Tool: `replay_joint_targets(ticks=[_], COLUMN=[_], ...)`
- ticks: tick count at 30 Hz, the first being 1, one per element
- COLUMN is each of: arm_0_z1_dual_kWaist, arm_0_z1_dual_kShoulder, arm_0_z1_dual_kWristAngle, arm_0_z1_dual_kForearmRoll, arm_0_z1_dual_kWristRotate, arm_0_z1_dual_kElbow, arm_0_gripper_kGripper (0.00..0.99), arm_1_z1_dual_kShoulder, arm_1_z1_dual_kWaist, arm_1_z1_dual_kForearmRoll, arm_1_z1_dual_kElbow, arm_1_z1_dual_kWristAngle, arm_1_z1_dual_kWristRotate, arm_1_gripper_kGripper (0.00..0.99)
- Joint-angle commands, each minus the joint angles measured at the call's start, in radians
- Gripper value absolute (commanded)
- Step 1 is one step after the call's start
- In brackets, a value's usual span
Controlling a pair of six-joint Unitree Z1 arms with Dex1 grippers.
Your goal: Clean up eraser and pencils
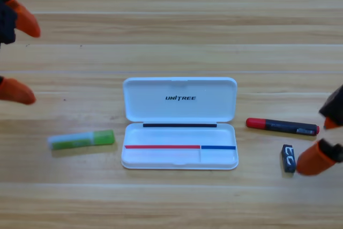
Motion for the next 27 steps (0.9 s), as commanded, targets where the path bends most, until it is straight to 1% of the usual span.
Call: replay_joint_targets(ticks=[1,3,4,7,13,16,19,22,23,24,25,26,27], arm_0_z1_dual_kWaist=[0.084,0.101,0.107,0.151,0.19,0.206,0.214,0.214,0.214,0.214,0.214,0.214,0.214], arm_0_z1_dual_kShoulder=[0.174,0.211,0.232,0.315,0.45,0.533,0.59,0.607,0.607,0.607,0.605,0.605,0.602], arm_0_z1_dual_kWristAngle=[0.056,0.068,0.07,0.059,0.004,-0.014,-0.031,-0.047,-0.05,-0.053,-0.056,-0.057,-0.06], arm_0_z1_dual_kForearmRoll=[0.104,0.116,0.122,0.141,0.139,0.141,0.141,0.142,0.144,0.147,0.15,0.151,0.153], arm_0_z1_dual_kWristRotate=[0.072,0.104,0.109,0.124,0.182,0.188,0.179,0.152,0.139,0.13,0.121,0.113,0.109], arm_0_z1_dual_kElbow=[-0.121,-0.128,-0.131,-0.185,-0.243,-0.276,-0.3,-0.305,-0.303,-0.303,-0.303,-0.302,-0.297], arm_0_gripper_kGripper=[0.985,0.974,0.963,0.942,0.928,0.927,0.92,0.922,0.922,0.922,0.922,0.923,0.927], arm_1_z1_dual_kShoulder=[0.118,0.15,0.168,0.23,0.345,0.385,0.414,0.438,0.448,0.457,0.464,0.469,0.472], arm_1_z1_dual_kWaist=[-0.018,-0.024,-0.035,-0.07,-0.145,-0.167,-0.182,-0.196,-0.198,-0.198,-0.198,-0.198,-0.199], arm_1_z1_dual_kForearmRoll=[0.012,0.0,-0.008,-0.041,-0.121,-0.166,-0.196,-0.219,-0.221,-0.219,-0.221,-0.219,-0.221], arm_1_z1_dual_kElbow=[0.004,0.004,0.004,0.002,0.014,0.03,0.044,0.059,0.06,0.06,0.06,0.064,0.067], arm_1_z1_dual_kWristAngle=[0.027,0.021,0.004,-0.035,-0.035,-0.025,-0.028,-0.021,-0.018,-0.008,0.004,0.008,0.018], arm_1_z1_dual_kWristRotate=[0.13,0.203,0.263,0.39,0.578,0.63,0.651,0.665,0.67,0.671,0.67,0.671,0.673], arm_1_gripper_kGripper=[0.99,0.99,0.99,0.985,0.951,0.94,0.92,0.816,0.808,0.769,0.676,0.561,0.422])
